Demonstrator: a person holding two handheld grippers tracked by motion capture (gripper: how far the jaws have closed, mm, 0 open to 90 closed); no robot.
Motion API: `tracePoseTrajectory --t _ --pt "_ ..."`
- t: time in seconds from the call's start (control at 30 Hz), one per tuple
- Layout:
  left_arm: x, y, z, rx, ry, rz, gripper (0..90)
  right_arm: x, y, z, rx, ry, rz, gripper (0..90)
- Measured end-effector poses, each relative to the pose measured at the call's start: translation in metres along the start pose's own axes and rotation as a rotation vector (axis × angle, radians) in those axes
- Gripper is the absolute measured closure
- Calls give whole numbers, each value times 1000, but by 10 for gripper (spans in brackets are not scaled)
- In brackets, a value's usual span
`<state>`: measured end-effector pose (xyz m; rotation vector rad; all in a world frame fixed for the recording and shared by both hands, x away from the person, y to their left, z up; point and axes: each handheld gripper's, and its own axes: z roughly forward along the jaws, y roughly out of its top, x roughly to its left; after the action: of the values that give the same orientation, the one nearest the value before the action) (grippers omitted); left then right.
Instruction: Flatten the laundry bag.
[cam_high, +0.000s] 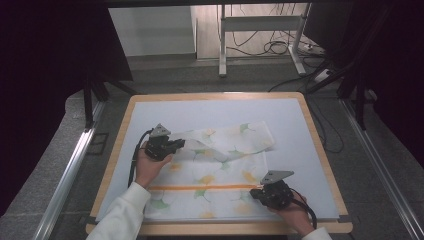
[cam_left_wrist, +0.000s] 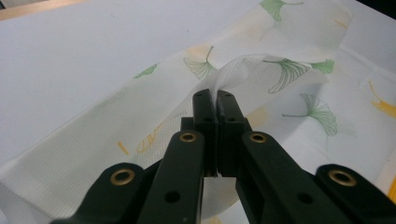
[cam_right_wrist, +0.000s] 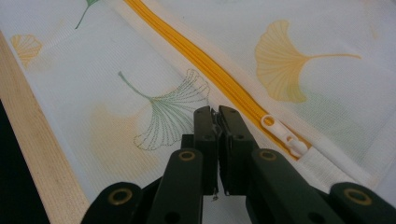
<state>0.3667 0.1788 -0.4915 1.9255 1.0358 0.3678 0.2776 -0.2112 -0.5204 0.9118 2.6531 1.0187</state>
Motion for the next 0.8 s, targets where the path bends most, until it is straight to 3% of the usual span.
tracePoseTrajectory --t 0.27,0.57,0.8 --pt "9 8 16 20 5 10 895 0 0 0 -2 3 3 858" --pt "42 8 19 6 57 -70 896 -2 1 1 -4 13 9 858" --pt "56 13 27 14 78 -79 895 -2 1 2 -7 13 11 858"
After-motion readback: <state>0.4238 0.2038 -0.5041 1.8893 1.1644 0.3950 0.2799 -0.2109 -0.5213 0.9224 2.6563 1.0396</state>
